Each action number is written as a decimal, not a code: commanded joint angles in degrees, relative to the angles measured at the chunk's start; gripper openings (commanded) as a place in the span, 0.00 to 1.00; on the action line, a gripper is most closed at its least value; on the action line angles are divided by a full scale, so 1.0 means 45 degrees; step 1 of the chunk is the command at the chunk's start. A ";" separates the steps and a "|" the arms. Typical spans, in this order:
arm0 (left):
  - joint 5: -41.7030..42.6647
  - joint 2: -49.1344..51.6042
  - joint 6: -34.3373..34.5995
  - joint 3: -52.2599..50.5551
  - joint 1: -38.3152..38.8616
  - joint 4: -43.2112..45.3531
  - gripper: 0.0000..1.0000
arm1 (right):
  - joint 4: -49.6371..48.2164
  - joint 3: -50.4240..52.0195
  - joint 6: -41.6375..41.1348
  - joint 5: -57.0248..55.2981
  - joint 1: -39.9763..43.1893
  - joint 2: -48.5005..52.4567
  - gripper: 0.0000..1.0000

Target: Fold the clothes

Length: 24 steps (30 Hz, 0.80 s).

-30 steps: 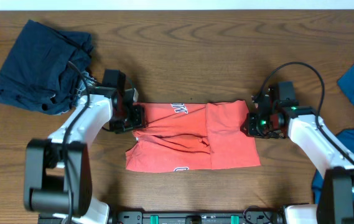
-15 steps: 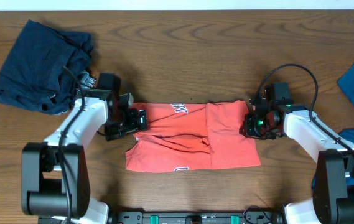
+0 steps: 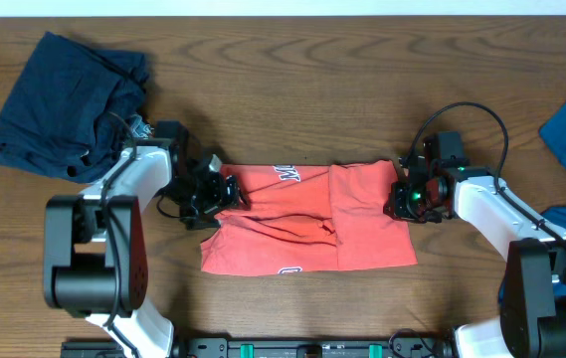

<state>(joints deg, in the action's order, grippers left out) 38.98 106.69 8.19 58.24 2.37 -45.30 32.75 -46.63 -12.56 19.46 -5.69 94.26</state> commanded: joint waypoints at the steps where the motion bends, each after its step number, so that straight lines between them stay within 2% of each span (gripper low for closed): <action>1: -0.0121 0.1462 -0.0534 -0.0661 0.0243 0.0170 0.73 | -0.0049 0.0126 -0.0185 -0.0311 -0.0180 0.0253 0.17; 5: -0.0117 0.1491 -0.0593 -0.0661 0.0243 0.0121 0.62 | -0.0087 0.0126 -0.0257 -0.0476 -0.0180 0.0248 0.17; 8: 0.0214 0.1491 -0.1093 -0.0661 0.0243 0.0131 0.47 | -0.0068 0.0126 -0.0257 -0.0578 -0.0160 0.0248 0.18; 12: 0.1010 0.1491 -0.1923 -0.0661 0.0243 0.0121 0.39 | -0.0044 0.0126 -0.0257 -0.0656 -0.0155 0.0248 0.19; 16: 0.1001 0.1486 -0.2161 -0.0656 0.0238 0.0117 0.06 | -0.0039 0.0126 -0.0253 -0.0661 -0.0155 0.0248 0.19; 20: 0.0840 0.1457 -0.2147 -0.0544 0.0238 -0.0107 0.06 | 0.0044 0.0121 -0.0253 -0.0665 -0.0146 0.0243 0.18; 24: -0.0248 0.1214 -0.2147 0.0170 0.0243 -0.1311 0.06 | 0.0267 0.0024 -0.0253 -0.0661 0.0005 -0.0073 0.18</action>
<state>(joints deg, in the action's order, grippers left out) 44.31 111.85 -0.30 57.08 3.18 -49.01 33.19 -46.65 -13.04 18.63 -5.65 94.21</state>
